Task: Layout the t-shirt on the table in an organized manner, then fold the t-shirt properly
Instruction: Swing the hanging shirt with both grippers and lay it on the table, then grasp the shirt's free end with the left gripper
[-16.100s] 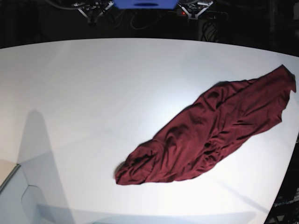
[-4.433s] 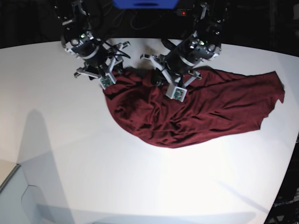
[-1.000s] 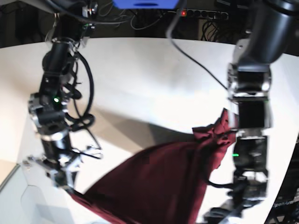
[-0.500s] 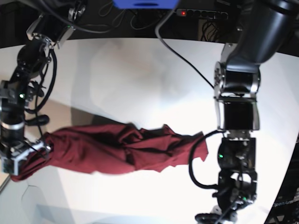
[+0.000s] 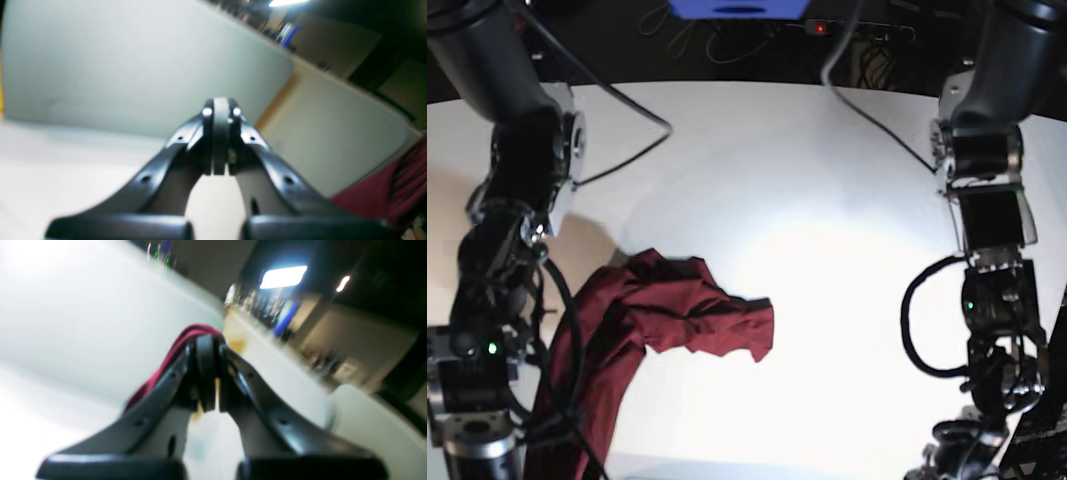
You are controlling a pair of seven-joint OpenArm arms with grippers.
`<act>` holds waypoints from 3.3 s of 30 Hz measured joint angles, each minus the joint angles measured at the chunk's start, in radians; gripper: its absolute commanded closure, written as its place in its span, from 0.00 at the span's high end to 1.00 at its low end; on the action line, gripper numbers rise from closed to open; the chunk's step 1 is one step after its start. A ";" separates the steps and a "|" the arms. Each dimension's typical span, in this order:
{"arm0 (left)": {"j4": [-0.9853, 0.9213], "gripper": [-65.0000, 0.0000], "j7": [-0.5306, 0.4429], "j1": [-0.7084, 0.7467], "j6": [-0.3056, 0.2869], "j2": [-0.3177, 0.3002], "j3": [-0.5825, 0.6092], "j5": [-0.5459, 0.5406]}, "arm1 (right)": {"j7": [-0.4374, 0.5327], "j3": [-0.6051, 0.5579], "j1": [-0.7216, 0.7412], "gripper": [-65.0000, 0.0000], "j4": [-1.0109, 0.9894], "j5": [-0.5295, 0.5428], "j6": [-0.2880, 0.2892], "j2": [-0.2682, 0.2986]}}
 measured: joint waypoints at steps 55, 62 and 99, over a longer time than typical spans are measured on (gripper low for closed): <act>0.038 0.13 -0.010 0.454 0.000 -0.112 -0.145 -0.146 | 0.082 0.382 -0.380 0.19 -0.124 0.043 -0.079 -0.093; 0.034 0.36 -0.020 0.449 0.004 -0.091 0.051 -0.144 | 0.085 0.449 -0.528 0.66 -0.163 0.043 -0.079 -0.098; -0.693 0.00 -0.318 0.224 -0.016 0.190 0.167 0.342 | 0.092 0.534 -0.821 0.72 -0.007 0.044 -0.078 -0.189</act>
